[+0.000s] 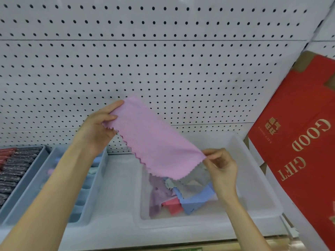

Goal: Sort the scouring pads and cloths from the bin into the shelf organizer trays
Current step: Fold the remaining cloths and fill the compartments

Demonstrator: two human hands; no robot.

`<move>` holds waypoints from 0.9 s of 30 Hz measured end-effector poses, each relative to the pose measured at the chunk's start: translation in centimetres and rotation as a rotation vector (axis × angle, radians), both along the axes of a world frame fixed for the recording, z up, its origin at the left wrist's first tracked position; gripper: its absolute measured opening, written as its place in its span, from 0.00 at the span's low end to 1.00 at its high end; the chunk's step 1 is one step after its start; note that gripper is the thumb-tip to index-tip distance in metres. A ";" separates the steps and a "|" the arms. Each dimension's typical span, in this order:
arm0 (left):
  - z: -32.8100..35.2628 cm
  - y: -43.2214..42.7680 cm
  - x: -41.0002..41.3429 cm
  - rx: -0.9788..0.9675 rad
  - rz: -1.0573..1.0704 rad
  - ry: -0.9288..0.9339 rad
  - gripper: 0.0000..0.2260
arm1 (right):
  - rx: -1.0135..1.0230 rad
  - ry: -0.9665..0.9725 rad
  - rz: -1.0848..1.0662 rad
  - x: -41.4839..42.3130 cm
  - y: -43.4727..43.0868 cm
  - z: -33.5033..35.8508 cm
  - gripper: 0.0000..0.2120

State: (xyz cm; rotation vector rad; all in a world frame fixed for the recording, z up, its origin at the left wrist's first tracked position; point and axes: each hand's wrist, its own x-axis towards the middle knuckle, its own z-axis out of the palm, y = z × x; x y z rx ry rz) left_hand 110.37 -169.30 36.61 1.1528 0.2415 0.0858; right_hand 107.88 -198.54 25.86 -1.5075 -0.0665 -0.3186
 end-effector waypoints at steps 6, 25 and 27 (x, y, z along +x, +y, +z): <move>-0.9 -0.5 0.5 -0.037 -0.024 0.021 0.19 | 0.072 0.041 -0.049 0.1 -0.3 0.5 0.12; 1.3 -4.6 2.7 0.307 -0.100 -0.237 0.24 | 0.253 0.093 -0.040 1.0 -4.2 2.0 0.23; 0.5 -4.4 2.7 0.420 -0.089 -0.238 0.25 | 0.135 0.116 -0.113 1.4 -4.2 1.9 0.16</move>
